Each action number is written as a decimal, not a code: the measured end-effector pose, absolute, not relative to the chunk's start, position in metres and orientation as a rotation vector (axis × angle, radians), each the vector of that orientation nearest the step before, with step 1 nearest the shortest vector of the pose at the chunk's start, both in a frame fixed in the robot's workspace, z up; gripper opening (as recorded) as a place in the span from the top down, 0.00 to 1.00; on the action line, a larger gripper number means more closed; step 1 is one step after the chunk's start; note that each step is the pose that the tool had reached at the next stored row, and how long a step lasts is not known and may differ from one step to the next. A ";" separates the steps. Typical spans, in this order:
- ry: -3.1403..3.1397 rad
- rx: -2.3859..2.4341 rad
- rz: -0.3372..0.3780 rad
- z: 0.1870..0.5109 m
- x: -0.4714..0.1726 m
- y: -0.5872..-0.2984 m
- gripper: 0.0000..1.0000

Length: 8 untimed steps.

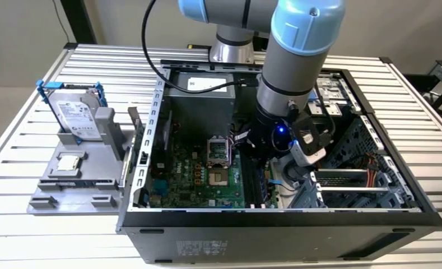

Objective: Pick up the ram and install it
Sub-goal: 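Insert the ram into the slot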

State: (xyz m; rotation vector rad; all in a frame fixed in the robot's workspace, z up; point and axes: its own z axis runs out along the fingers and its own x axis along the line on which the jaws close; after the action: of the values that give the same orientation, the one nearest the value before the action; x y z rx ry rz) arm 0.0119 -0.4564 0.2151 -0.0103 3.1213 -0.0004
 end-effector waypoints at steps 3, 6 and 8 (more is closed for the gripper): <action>3.121 -0.009 0.000 0.215 0.012 -0.456 1.00; 3.122 -0.010 -0.003 0.217 0.012 -0.456 1.00; 3.122 -0.010 -0.005 0.221 0.012 -0.456 1.00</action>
State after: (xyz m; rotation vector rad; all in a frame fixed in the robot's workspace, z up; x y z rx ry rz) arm 0.0119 -0.4557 0.2208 -0.0096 3.1218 -0.0054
